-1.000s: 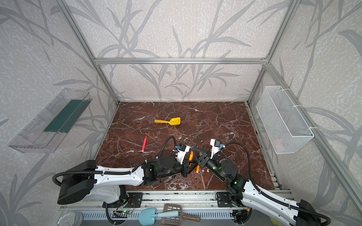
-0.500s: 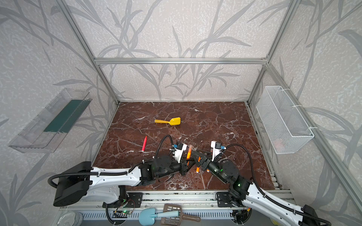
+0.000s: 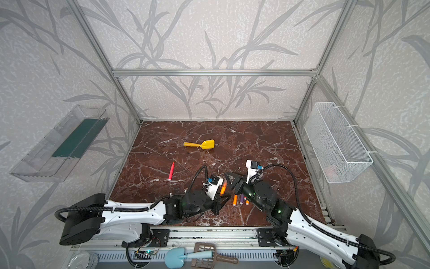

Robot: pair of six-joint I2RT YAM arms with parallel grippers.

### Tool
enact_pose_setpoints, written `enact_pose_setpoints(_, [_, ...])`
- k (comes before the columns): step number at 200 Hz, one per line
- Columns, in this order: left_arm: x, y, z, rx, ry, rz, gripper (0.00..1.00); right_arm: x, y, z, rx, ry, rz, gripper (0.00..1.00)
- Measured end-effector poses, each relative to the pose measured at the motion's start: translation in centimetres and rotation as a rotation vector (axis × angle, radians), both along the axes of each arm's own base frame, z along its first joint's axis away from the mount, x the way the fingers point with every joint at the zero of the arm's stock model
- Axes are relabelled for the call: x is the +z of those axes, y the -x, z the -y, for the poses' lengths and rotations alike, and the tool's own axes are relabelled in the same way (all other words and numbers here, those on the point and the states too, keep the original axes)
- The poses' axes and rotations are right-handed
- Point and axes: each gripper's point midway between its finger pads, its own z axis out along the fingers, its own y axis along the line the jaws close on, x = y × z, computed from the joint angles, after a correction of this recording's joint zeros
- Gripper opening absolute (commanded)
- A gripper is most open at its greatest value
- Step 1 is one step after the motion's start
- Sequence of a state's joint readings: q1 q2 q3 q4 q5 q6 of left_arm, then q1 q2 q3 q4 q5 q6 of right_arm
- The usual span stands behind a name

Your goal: Insert the pens into the pen caps

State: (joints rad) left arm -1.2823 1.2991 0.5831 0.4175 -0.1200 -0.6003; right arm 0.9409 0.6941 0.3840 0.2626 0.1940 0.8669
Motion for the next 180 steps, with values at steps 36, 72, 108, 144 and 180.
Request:
enact_pose_setpoints(36, [-0.1, 0.2, 0.0, -0.004, -0.033, 0.022, 0.00, 0.2, -0.8, -0.9, -0.009, 0.014, -0.030, 0.44])
enact_pose_setpoints(72, [0.1, 0.0, 0.4, 0.001, -0.045, 0.033, 0.00, 0.3, -1.1, -1.6, -0.002, 0.021, -0.044, 0.40])
enact_pose_setpoints(108, [-0.3, 0.0, 0.6, -0.004, -0.062, 0.035, 0.00, -0.1, -1.1, -1.8, 0.007, 0.034, -0.058, 0.37])
enact_pose_setpoints(144, [-0.5, 0.0, 0.9, -0.007, -0.069, 0.035, 0.00, -0.3, -1.1, -2.1, 0.015, 0.047, -0.068, 0.26])
enact_pose_setpoints(180, [-0.6, -0.1, 0.8, -0.003, -0.076, 0.034, 0.00, -0.5, -1.1, -2.3, 0.026, 0.056, -0.077, 0.08])
